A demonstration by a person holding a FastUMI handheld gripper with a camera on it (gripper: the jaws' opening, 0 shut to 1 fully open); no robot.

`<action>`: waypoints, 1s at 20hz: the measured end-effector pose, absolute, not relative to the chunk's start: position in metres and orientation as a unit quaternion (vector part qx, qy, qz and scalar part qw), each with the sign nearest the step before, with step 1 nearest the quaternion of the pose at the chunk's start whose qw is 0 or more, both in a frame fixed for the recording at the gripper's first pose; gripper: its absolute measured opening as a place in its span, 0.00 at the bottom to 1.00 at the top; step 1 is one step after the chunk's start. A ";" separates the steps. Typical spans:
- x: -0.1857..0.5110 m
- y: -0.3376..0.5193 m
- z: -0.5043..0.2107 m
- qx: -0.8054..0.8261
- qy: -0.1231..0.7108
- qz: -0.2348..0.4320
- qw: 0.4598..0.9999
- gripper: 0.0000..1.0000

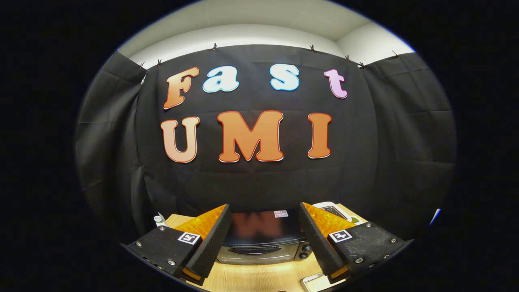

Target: Open the toaster oven, put the food inside, and close the toaster oven door.

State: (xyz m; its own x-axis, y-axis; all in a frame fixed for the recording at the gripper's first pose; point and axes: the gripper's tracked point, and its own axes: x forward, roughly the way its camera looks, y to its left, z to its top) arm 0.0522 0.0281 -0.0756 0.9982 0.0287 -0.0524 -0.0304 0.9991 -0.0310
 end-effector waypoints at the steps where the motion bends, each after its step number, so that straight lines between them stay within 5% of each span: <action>1: 0.059 0.030 -0.088 -0.015 0.037 0.016 0.999 0.99; 20: 0.136 0.041 -0.260 -0.058 0.201 0.021 0.978 1.00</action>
State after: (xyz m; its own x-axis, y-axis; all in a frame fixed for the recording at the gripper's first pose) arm 0.1365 0.0410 -0.2597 0.9185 0.0181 -0.3951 -0.0650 0.9923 -0.1055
